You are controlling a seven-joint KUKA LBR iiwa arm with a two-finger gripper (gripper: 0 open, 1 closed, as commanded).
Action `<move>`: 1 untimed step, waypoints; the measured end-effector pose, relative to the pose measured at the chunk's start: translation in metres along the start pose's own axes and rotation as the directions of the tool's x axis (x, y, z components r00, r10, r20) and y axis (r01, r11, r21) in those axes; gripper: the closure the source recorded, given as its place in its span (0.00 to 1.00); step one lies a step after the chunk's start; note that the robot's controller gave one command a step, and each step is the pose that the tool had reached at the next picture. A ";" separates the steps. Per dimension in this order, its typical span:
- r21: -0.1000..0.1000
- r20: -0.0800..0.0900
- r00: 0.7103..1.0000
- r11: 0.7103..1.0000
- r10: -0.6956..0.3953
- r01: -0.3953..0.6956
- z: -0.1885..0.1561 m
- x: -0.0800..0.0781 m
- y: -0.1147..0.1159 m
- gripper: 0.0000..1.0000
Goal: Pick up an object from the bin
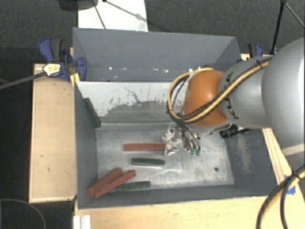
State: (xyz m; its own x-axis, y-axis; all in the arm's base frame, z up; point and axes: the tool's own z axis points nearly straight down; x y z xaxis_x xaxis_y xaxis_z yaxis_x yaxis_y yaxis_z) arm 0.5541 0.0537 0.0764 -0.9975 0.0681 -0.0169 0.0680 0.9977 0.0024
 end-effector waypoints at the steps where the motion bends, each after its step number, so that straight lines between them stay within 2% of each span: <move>1: 0.000 -0.009 1.000 1.000 -0.013 0.013 -0.159 0.001 0.019 1.00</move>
Offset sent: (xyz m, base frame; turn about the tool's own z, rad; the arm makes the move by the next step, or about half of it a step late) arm 0.0000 0.0000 0.0000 0.0000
